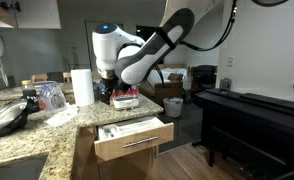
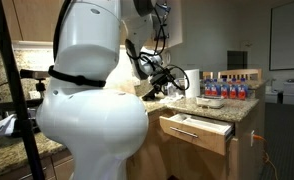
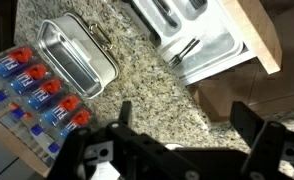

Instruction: Open the top drawer

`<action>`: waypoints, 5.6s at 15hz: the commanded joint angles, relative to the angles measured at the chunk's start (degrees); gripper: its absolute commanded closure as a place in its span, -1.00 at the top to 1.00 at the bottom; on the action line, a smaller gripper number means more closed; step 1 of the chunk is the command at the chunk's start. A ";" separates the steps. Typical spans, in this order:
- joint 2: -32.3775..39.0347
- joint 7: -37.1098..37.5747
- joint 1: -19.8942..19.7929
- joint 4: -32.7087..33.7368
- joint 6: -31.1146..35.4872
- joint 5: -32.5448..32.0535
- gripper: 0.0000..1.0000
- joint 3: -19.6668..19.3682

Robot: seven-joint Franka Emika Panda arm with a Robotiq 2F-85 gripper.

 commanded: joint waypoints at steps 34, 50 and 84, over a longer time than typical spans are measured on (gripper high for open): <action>11.56 40.44 4.48 -3.41 10.24 17.11 1.00 -17.55; 17.68 0.35 -2.53 1.62 5.60 38.71 1.00 -12.96; 20.11 -6.73 -2.70 -0.68 2.74 50.16 1.00 -10.24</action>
